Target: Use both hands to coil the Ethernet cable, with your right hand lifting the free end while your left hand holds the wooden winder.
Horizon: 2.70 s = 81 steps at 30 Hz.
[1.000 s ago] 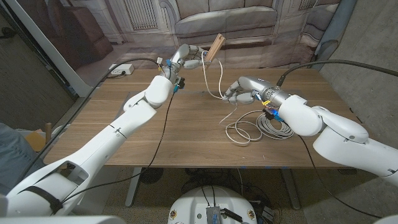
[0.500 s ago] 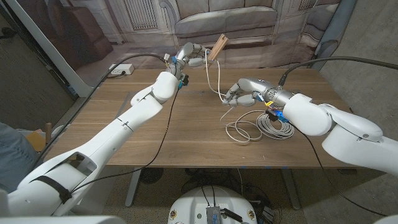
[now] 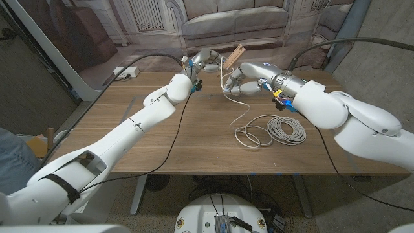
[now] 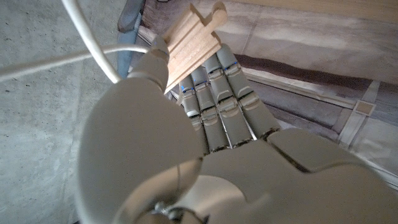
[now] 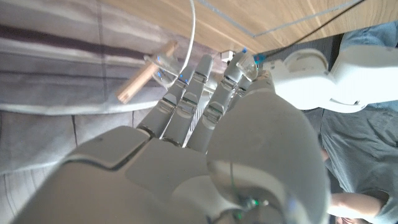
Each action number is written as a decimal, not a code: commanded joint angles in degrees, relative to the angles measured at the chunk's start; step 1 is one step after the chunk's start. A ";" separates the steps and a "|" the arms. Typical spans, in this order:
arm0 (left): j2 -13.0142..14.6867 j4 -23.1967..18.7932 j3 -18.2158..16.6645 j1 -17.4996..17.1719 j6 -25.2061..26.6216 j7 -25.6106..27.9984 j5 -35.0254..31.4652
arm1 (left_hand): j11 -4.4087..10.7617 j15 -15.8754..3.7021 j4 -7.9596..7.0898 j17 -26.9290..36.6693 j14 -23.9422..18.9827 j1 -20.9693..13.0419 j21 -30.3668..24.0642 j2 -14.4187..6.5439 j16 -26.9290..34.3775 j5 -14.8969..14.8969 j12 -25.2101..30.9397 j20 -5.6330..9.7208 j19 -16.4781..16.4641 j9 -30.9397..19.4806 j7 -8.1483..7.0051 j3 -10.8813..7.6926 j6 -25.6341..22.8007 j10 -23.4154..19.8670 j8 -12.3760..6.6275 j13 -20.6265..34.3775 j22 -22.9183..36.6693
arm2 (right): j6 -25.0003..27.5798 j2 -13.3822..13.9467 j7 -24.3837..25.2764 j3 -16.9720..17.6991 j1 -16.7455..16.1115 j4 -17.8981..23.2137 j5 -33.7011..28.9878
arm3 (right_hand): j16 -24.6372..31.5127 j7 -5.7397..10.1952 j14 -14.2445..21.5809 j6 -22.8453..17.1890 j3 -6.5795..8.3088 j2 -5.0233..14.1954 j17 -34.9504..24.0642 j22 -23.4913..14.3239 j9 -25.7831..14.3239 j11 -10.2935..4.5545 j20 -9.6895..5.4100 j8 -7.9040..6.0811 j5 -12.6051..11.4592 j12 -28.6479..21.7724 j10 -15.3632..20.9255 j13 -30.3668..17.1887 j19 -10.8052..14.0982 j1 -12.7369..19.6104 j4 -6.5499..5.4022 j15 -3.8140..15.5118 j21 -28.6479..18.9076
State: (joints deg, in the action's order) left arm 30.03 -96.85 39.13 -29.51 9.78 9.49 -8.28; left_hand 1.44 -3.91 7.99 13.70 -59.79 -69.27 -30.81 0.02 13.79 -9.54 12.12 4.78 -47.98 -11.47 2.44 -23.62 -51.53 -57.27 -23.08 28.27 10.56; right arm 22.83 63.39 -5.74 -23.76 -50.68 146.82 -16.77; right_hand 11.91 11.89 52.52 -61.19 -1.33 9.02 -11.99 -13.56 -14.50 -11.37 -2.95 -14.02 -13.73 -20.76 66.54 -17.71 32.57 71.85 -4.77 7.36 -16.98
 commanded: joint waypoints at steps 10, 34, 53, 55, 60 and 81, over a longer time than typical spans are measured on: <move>1.30 1.06 4.47 1.93 -0.64 -7.76 -3.14 | 7.17 -8.11 -0.83 0.37 -6.01 -1.06 -0.27 -3.26 0.11 -0.42 0.05 -0.08 0.87 -0.19 -3.12 -4.19 -10.51 -7.83 -0.37 0.36 0.07 | -5.36 -12.11 -5.18 -8.01 14.21 -5.43 -8.30 | -0.60 0.55 -1.42 -1.01 -0.31 0.28 -0.01 0.00 -0.47 0.04 -7.55 -0.27 -0.53 -0.28 0.14 -0.42 -1.10 0.57 -0.89 5.79 0.16; 8.14 -7.98 1.70 -5.06 -11.89 -12.93 -3.53 | 7.37 -8.15 -0.83 0.40 -6.00 -0.95 -0.47 -3.18 0.10 -0.44 -0.15 0.06 1.15 -0.17 -3.18 -4.28 -10.56 -7.84 -0.38 0.33 0.07 | -0.89 -21.53 -7.56 -11.82 22.31 -14.50 -18.26 | -0.20 0.56 -1.25 -1.09 -0.43 0.39 -0.14 0.33 -0.49 0.02 -7.77 -0.23 -0.75 -0.36 0.16 -0.82 -1.34 1.03 -1.42 5.85 0.03; 13.01 -11.73 -5.93 -13.58 -19.83 -9.19 1.05 | 7.31 -8.19 -0.87 0.47 -6.05 -0.82 -0.64 -3.14 0.14 -0.45 -0.20 0.19 1.31 -0.14 -3.53 -4.34 -10.86 -7.82 -0.48 0.42 0.07 | 4.76 -20.67 -5.50 -9.63 21.26 -21.78 -13.85 | -0.18 0.57 -1.22 -1.16 -0.72 0.37 -0.14 0.49 -0.44 0.03 -7.81 -0.15 -0.86 -0.18 0.08 -0.95 -1.39 1.37 -2.01 5.79 -0.28; 13.11 -11.96 -6.35 -14.01 -20.85 -9.08 1.49 | 7.32 -8.20 -0.87 0.47 -6.05 -0.82 -0.65 -3.13 0.14 -0.45 -0.18 0.19 1.32 -0.14 -3.54 -4.34 -10.87 -7.86 -0.49 0.44 0.07 | 5.49 -20.95 -5.93 -10.45 22.06 -22.98 -13.64 | -0.17 0.57 -1.19 -1.08 -0.77 0.35 -0.14 0.50 -0.49 0.02 -7.83 -0.14 -0.87 -0.16 0.06 -0.96 -1.48 1.37 -2.07 5.81 -0.28; 13.46 -12.73 -7.34 -15.05 -22.62 -8.81 2.11 | 7.26 -8.24 -0.85 0.48 -6.01 -0.82 -0.67 -3.09 0.12 -0.45 -0.14 0.20 1.43 -0.13 -3.58 -4.36 -10.83 -8.02 -0.47 0.45 0.06 | 7.21 -21.11 -6.87 -11.60 23.41 -25.58 -12.57 | -0.15 0.55 -1.09 -1.11 -0.81 0.33 -0.15 0.54 -0.40 0.05 -7.81 -0.08 -0.87 -0.14 0.19 -0.93 -1.46 1.54 -2.09 5.83 -0.37; 12.43 -10.94 -11.00 -16.42 -26.80 -11.44 12.55 | 7.19 -8.36 -0.76 0.60 -6.12 -0.94 -0.87 -3.15 0.20 -0.48 -0.14 0.32 1.67 -0.10 -3.63 -4.56 -10.91 -7.96 -0.49 0.71 0.07 | 8.25 -17.46 -2.56 -9.64 18.96 -29.35 -3.59 | -0.16 0.59 -0.98 -1.11 -1.12 0.37 -0.14 0.62 -0.41 0.02 -7.68 -0.05 -0.82 0.00 0.36 -0.87 -1.43 1.53 -2.47 5.77 -0.66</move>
State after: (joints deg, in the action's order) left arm 43.00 -108.40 29.78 -45.39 -15.72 -0.69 0.52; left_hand 1.22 -3.91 7.99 14.04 -59.79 -69.27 -31.26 0.02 13.70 -9.54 11.68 4.99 -46.52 -11.31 2.44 -23.62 -51.53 -57.50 -23.08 28.84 10.55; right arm 30.91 44.59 -11.67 -34.18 -29.52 120.37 -25.70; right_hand 11.41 11.89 51.38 -61.19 -2.46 9.09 -12.01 -12.77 -14.77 -11.36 -3.08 -13.79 -14.18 -20.54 66.53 -18.46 31.48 72.98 -6.81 6.85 -17.43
